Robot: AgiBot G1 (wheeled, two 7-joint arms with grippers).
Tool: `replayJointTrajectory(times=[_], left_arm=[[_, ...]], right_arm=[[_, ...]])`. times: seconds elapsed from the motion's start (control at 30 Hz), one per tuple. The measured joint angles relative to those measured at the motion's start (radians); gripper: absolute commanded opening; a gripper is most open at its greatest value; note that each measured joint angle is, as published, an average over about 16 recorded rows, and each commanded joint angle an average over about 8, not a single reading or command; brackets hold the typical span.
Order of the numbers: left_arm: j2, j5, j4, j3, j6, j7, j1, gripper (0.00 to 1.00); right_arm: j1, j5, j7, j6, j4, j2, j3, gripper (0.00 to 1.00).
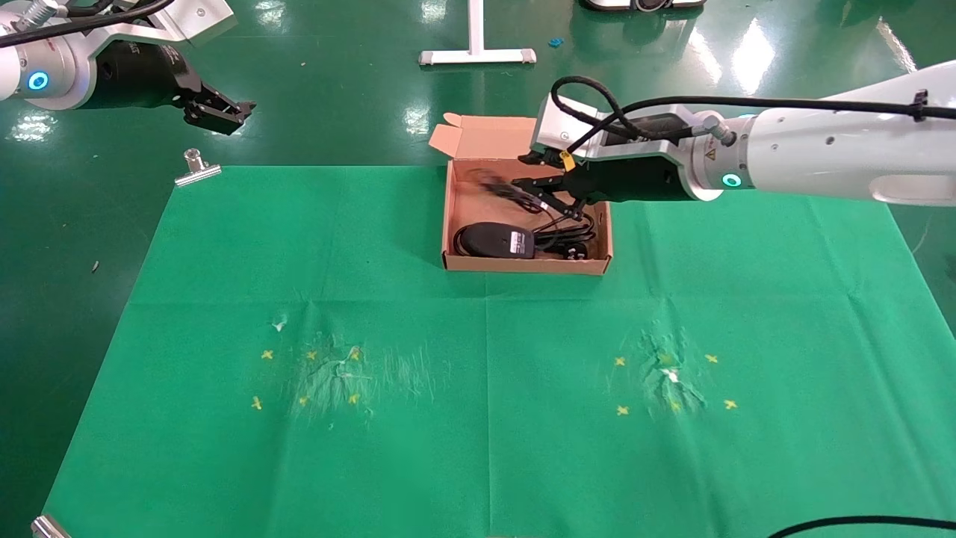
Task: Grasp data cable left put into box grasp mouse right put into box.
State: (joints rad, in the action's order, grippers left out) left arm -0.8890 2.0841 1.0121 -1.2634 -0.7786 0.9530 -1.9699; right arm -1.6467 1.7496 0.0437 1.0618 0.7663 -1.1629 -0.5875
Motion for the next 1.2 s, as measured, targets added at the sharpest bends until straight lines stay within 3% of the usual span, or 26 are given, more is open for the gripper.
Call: replayJointTrajectory(times=[0.37, 1.2], left_arm=[[-0.001, -0.002, -0.003, 0.0, 0.0, -0.002, 0.0, 1.0], [-0.001, -0.002, -0.003, 0.0, 0.0, -0.002, 0.0, 1.0]], right_arm=[[0.043, -0.079, 0.014, 0.037, 0.046, 0.044, 0.024, 1.0], [0.279, -0.498, 0.072, 0.214, 0.256, 0.27, 0.151, 1.0]])
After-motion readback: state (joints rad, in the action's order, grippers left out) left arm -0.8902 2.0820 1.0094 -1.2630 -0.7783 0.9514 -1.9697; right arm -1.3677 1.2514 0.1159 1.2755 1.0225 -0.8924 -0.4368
